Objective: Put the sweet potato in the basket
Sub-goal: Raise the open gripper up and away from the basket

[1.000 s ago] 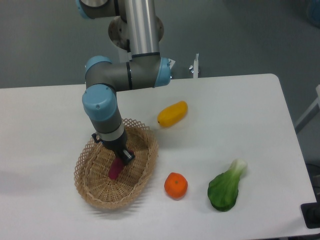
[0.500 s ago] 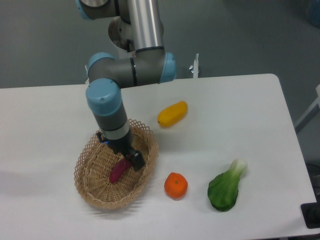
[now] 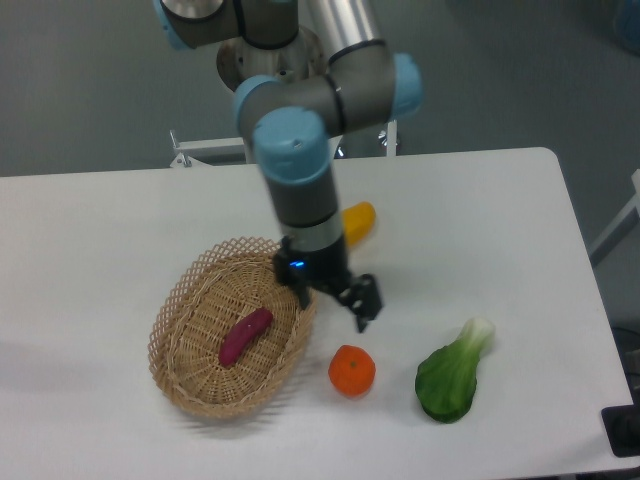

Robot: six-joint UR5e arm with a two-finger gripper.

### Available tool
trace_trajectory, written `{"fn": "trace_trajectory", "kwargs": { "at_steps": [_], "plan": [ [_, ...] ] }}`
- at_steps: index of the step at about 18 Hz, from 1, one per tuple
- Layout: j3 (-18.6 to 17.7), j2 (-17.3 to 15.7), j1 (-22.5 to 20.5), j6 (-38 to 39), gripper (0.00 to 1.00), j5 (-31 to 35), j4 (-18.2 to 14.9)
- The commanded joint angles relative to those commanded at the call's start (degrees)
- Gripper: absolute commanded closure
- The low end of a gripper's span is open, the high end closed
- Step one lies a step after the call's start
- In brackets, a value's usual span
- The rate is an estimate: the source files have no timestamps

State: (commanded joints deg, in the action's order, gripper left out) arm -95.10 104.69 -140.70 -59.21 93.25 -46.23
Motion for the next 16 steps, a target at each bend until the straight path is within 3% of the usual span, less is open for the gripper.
{"fn": "trace_trajectory", "kwargs": {
  "at_steps": [3,9,12,16],
  "plan": [
    [0.3,-2.1,-5.4,-8.9,0.00,-0.4,-4.4],
    [-0.4,-4.9,-13.3,-27.5,0.00,-3.0,-9.1],
    [-0.4,-5.7,-16.1,-30.9,0.00,-6.6,-11.6],
    [-0.6,-6.0,-16.5,-31.8,0.00,-6.9,-11.9]
  ]
}}
